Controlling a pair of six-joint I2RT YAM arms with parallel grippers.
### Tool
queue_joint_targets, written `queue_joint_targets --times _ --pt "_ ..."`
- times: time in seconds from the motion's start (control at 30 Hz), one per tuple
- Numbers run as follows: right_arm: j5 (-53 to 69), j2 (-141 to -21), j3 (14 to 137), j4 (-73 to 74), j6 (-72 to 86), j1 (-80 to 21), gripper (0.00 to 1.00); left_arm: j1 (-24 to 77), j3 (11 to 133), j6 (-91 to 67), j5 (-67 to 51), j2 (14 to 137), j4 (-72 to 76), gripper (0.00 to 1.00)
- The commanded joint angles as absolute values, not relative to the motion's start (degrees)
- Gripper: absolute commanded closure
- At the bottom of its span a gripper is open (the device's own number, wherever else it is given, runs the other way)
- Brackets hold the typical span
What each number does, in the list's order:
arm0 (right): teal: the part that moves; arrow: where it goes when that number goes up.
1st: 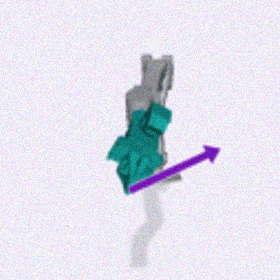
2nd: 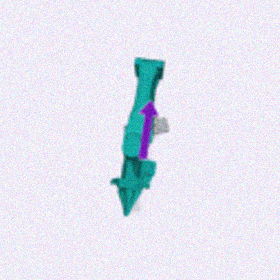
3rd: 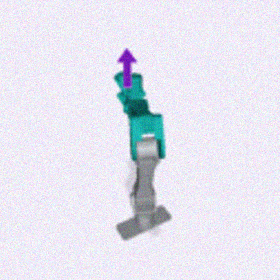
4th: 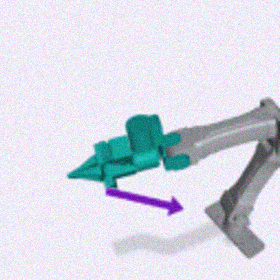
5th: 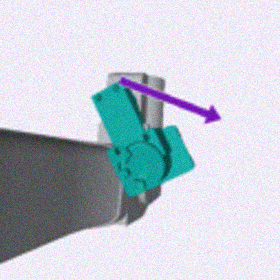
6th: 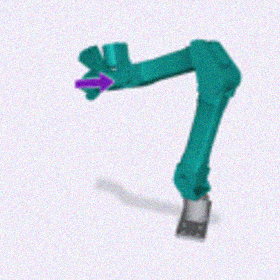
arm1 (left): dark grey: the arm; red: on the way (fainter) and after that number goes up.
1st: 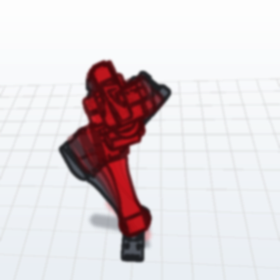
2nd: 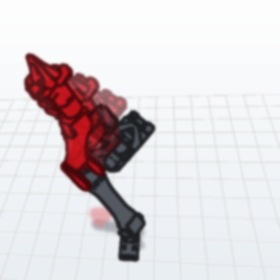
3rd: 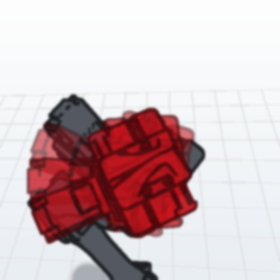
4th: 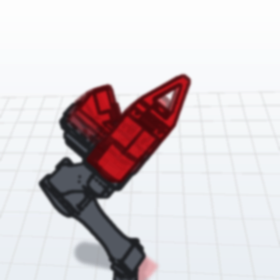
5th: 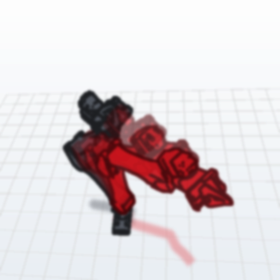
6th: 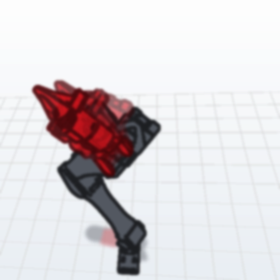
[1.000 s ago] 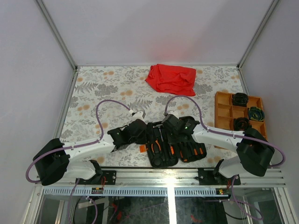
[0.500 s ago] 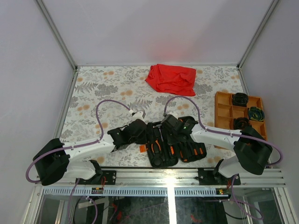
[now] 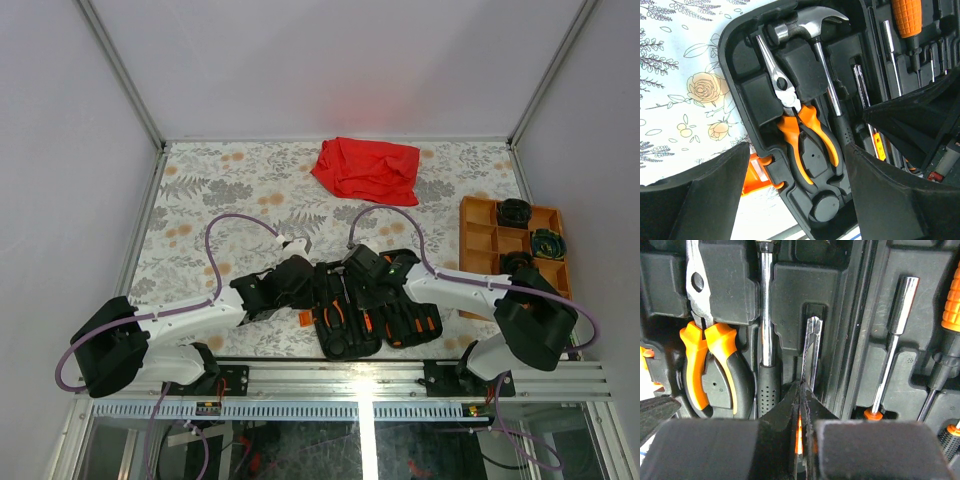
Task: Sort the tools into containers
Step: Place the screwdriver in the storage box, then move the storage box to the center of the board.
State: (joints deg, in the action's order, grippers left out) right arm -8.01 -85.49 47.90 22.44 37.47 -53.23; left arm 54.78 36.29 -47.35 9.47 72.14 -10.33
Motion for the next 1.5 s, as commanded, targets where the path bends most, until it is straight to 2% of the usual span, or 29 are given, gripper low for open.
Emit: queue_joint_targets --times 0.0,0.37,0.57,0.7,0.93,1.1,1.3,1.47 --pt "-8.3 -88.7 47.5 26.8 36.6 -52.9 1.0 55.1 36.5 -47.4 10.9 71.9 -9.4 0.25" --pt "-8.7 -88.1 45.6 27.0 37.4 -52.9 0.99 55.1 36.5 -47.3 10.9 72.2 -9.3 0.25" --pt "-7.7 -79.3 48.0 23.8 35.4 -52.9 0.76 55.1 37.1 -47.2 11.3 72.2 -9.7 0.25" --pt "-10.0 -75.6 49.9 23.6 34.9 -52.9 0.67 55.0 37.4 -47.2 11.3 72.2 -9.8 0.25" --pt "-16.7 -69.6 48.3 23.9 35.3 -52.2 0.6 53.6 37.0 -47.0 10.6 71.3 -10.6 0.24" --pt "-16.8 -63.6 44.0 25.5 34.6 -43.9 0.56 50.9 35.4 -45.1 5.7 70.2 -7.4 0.26" --pt "-11.9 -58.9 40.4 26.3 31.8 -31.1 0.51 50.6 36.9 -42.3 2.5 73.7 -6.4 0.32" --pt "-10.1 -58.0 40.3 26.4 30.4 -28.5 0.5 49.2 38.3 -43.4 4.1 77.0 -9.7 0.37"
